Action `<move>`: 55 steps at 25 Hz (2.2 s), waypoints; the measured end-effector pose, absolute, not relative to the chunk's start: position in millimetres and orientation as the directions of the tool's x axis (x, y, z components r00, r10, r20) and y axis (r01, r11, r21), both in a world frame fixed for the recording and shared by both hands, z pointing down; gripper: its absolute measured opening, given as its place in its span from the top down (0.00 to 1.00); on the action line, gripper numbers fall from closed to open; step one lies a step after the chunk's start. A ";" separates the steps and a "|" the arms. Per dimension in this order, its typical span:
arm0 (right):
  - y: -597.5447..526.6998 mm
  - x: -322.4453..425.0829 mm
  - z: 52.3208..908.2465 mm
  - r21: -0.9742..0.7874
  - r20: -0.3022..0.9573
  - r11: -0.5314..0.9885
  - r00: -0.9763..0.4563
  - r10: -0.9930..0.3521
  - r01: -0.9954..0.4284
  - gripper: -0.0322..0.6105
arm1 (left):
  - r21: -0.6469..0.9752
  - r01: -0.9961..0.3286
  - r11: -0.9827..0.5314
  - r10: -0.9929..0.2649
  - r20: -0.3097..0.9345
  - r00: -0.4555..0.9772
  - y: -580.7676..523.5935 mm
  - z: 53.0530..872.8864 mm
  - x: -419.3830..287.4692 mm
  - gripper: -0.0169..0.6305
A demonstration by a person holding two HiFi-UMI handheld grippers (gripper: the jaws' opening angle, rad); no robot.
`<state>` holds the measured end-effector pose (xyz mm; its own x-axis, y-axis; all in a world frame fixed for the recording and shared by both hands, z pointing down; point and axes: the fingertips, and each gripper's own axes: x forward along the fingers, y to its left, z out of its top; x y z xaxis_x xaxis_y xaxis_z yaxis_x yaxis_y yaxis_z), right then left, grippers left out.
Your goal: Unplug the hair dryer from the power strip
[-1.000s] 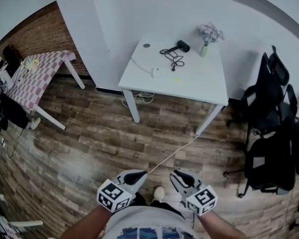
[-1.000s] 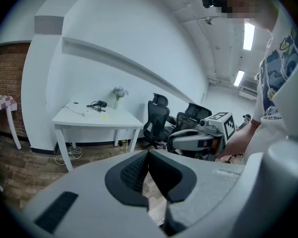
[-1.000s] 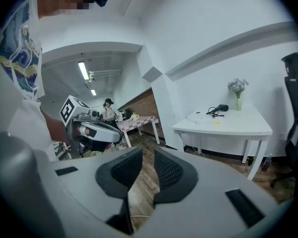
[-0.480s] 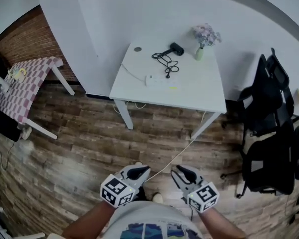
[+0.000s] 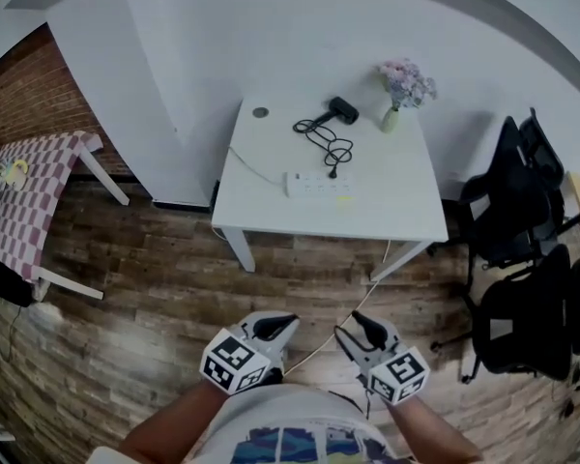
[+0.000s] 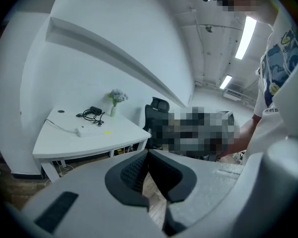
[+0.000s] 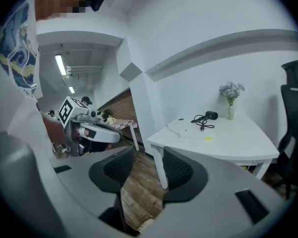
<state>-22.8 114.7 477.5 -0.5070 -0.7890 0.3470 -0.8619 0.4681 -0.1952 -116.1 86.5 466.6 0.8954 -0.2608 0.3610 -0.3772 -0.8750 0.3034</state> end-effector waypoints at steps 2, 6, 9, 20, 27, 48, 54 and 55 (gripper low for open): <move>93.2 -29.2 480.2 -0.197 0.360 0.452 -0.493 -0.792 -0.870 0.67 | 0.308 -0.371 -0.876 -0.256 0.355 0.899 64.4 468.8 -125.8 0.97; 57.8 -39.0 482.8 -0.188 0.384 0.426 -0.466 -0.797 -0.885 0.68 | 0.319 -0.356 -0.878 -0.243 0.343 0.907 28.3 474.0 -141.1 0.97; 37.1 -43.4 486.9 -0.187 0.400 0.409 -0.449 -0.799 -0.893 0.68 | 0.323 -0.358 -0.876 -0.242 0.348 0.906 5.7 481.6 -151.2 0.97; -37.9 -20.3 507.8 -0.191 0.431 0.389 -0.433 -0.792 -0.901 0.69 | 0.328 -0.395 -0.858 -0.262 0.382 0.886 -64.7 504.3 -141.5 0.97; -106.1 20.7 524.6 -0.197 0.440 0.405 -0.449 -0.777 -0.893 0.69 | 0.299 -0.431 -0.851 -0.282 0.431 0.857 -124.7 519.0 -106.7 0.97; -277.7 105.4 577.8 -0.198 0.503 0.492 -0.519 -0.691 -0.848 0.70 | 0.258 -0.525 -0.811 -0.314 0.565 0.763 -264.3 578.6 -10.8 0.97; -309.8 117.5 595.2 -0.210 0.519 0.509 -0.537 -0.665 -0.834 0.70 | 0.238 -0.562 -0.792 -0.337 0.598 0.728 -291.0 597.4 4.6 0.97; -315.0 118.8 597.7 -0.211 0.521 0.513 -0.540 -0.661 -0.832 0.70 | 0.234 -0.566 -0.790 -0.338 0.604 0.722 -294.8 601.0 7.1 0.97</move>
<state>118.8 -315.0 597.7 -0.5400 -0.6613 0.5206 -0.8320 0.5131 -0.2111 7.1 -294.8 601.0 0.7217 -0.3380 0.6041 -0.5662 -0.7903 0.2342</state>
